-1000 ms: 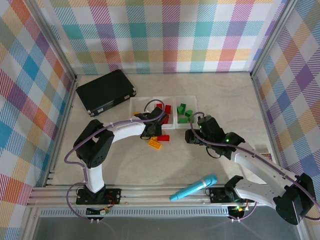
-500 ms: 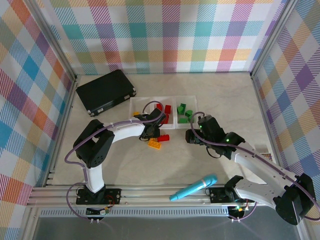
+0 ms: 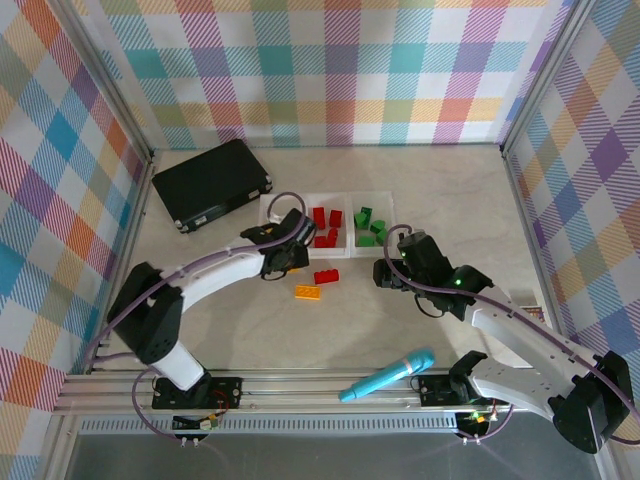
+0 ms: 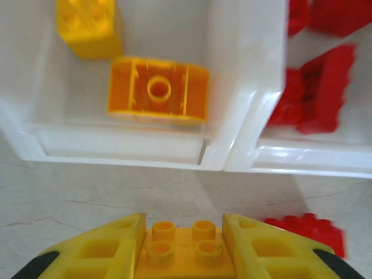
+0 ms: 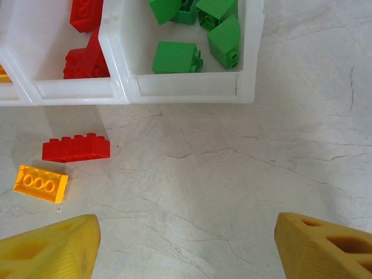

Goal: Sort the legos into containers by color
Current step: Pick up the lego from the center of the table, then place the lego in the container.

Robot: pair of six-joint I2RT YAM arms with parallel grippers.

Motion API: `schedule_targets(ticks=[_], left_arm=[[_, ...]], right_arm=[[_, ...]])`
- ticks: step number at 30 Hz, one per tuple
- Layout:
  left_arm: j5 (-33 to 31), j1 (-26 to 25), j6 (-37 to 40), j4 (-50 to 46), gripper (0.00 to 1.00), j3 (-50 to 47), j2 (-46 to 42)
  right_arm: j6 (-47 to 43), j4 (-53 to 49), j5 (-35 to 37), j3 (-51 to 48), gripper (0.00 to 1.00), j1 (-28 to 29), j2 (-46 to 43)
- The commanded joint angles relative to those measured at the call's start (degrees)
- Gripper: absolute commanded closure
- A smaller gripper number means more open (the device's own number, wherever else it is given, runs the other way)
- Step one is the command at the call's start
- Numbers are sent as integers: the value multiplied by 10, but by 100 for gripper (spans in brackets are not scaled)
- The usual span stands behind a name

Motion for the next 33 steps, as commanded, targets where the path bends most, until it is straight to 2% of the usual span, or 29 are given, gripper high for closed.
schedule_targets(ticks=[1, 11, 21, 27, 33], left_arm=[[-39, 24, 43, -38, 69, 37, -20], [7, 121, 125, -19, 67, 178, 108], [66, 144, 134, 11, 60, 262, 228], [78, 150, 137, 17, 43, 272, 253], [87, 150, 167, 23, 20, 246, 203]], right_arm=[[-11, 5, 8, 5, 21, -4, -6], [-4, 3, 0, -2, 21, -4, -7], [-9, -10, 7, -5, 21, -5, -15], [-3, -27, 6, -3, 20, -5, -25], [0, -47, 15, -6, 20, -5, -52]])
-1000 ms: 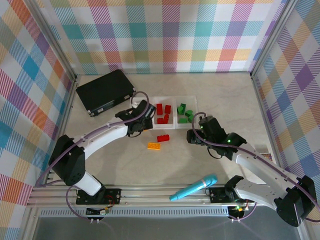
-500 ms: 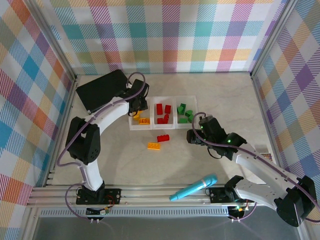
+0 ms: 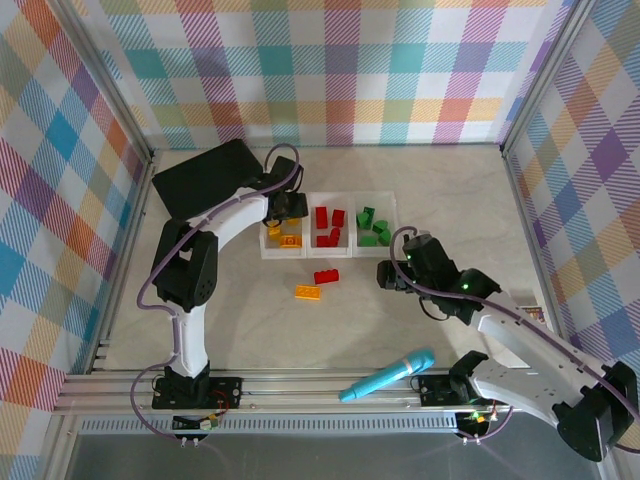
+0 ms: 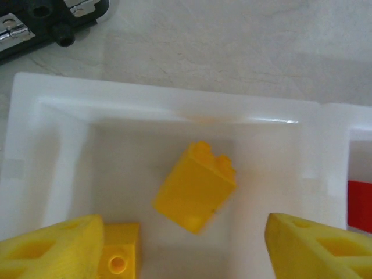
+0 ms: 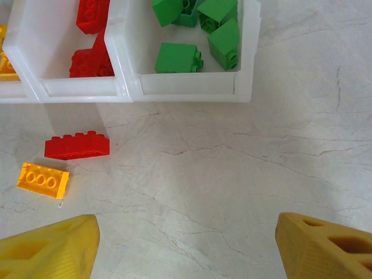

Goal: Sort the legos into containers by color
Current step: Place the lego in the container, then pick up the lego from the center of the table.

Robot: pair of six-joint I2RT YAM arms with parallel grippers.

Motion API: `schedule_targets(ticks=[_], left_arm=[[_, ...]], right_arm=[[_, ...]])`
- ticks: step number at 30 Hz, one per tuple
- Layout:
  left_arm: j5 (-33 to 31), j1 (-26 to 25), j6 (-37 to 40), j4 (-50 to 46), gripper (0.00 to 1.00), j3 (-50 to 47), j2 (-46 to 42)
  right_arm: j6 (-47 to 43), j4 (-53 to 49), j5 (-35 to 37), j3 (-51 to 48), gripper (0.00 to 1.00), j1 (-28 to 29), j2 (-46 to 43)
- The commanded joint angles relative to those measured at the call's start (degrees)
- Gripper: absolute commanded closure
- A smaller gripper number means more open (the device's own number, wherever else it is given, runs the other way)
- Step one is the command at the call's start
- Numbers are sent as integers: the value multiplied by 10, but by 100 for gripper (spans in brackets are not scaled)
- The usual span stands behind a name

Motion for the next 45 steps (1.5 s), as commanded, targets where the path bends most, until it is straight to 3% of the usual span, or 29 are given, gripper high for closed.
schedule_targets(ticks=[1, 4, 10, 17, 22, 28, 39, 45], left_arm=[[21, 3, 31, 10, 17, -25, -61], [44, 3, 43, 40, 14, -85, -133], [168, -22, 109, 155, 14, -256, -292], [237, -116, 243, 99, 18, -309, -331], [230, -182, 303, 66, 21, -295, -283], [168, -226, 335, 38, 24, -253, -200], [63, -236, 352, 54, 25, -237, -153], [58, -236, 381, 23, 26, -208, -117]], right_arm=[[1, -22, 10, -5, 20, -5, -18], [5, -26, 8, -7, 20, -4, -23], [13, -17, 1, -14, 19, -5, -29], [15, -9, -8, -16, 19, -6, -25], [16, -9, -12, -20, 19, -5, -30], [14, -19, -7, -26, 19, -6, -44], [9, -28, 2, -36, 18, -8, -59], [9, -24, 0, -39, 18, -9, -54]])
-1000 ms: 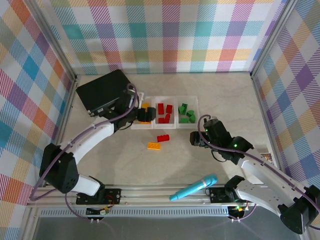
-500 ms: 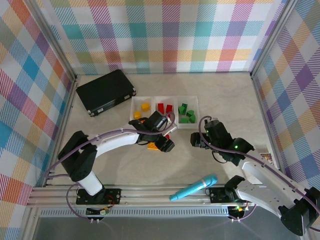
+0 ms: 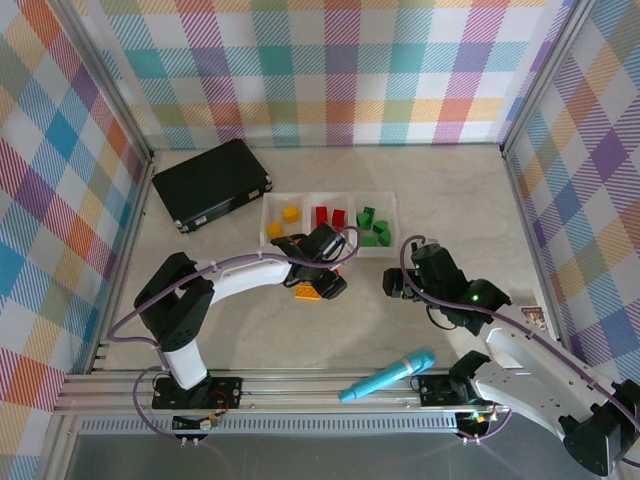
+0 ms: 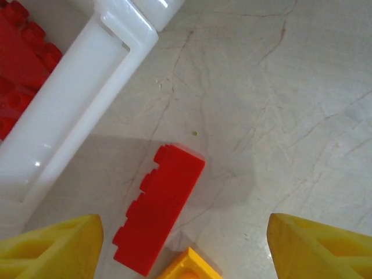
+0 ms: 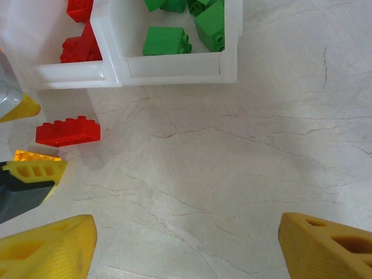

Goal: Sort the legos into containers by color
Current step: Pick up the lego from the center of the table.

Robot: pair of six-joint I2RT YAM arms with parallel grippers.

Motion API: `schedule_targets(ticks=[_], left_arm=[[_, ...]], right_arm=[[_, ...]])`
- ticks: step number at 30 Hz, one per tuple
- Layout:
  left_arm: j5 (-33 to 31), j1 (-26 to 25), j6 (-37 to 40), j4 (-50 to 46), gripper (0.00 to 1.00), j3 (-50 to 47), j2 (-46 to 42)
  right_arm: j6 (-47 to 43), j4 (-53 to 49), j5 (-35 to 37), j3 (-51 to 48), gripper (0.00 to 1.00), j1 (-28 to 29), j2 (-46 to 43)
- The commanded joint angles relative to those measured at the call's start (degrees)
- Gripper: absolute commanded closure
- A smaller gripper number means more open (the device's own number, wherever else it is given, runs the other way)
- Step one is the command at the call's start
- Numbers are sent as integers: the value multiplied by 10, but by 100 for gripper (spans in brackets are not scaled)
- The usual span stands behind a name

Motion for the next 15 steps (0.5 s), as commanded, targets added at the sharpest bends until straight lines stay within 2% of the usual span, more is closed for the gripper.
schedule_targets(ticks=[1, 9, 15], left_arm=[[-14, -4, 33, -34, 27, 28, 26], [3, -3, 48, -41, 35, 56, 58], [-19, -3, 51, -44, 39, 70, 89]], right_arm=[[3, -4, 5, -6, 18, -6, -2], [2, -7, 7, -9, 18, -7, -6], [-2, -14, 10, -9, 18, -8, -10]])
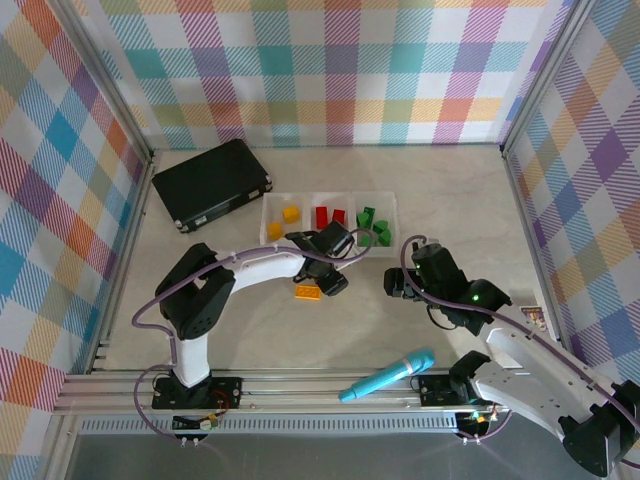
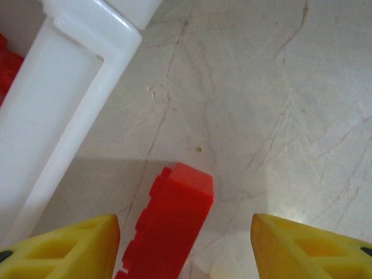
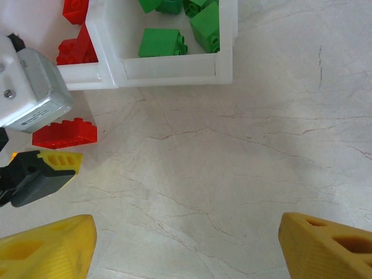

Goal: Sort the legos into containers by color
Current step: Pick up the lego from the center of the table.

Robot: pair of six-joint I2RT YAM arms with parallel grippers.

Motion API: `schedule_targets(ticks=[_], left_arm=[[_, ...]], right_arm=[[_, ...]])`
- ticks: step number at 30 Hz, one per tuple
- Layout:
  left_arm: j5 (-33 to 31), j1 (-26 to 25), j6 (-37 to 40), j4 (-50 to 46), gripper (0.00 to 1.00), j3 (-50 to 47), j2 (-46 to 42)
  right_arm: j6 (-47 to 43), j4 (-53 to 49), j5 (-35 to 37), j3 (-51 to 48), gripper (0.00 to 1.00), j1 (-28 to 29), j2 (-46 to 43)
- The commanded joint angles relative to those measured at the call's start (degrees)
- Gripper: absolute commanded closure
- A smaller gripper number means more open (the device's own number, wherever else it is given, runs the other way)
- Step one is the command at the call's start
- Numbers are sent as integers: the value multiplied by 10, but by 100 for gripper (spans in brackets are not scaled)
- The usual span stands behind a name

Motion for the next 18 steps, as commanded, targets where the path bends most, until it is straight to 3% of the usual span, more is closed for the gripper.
schedule_targets(ticks=[1, 12, 15, 18], left_arm=[[-13, -1, 12, -16, 39, 16, 25], [-3, 13, 0, -19, 52, 36, 49], [14, 20, -22, -7, 67, 30, 32], [22, 28, -44, 1, 76, 25, 14]], right_arm=[[-1, -13, 8, -8, 18, -4, -10], [-2, -16, 9, -15, 18, -7, -16], [-4, -16, 10, -14, 18, -8, -20], [-5, -17, 12, -14, 18, -9, -25]])
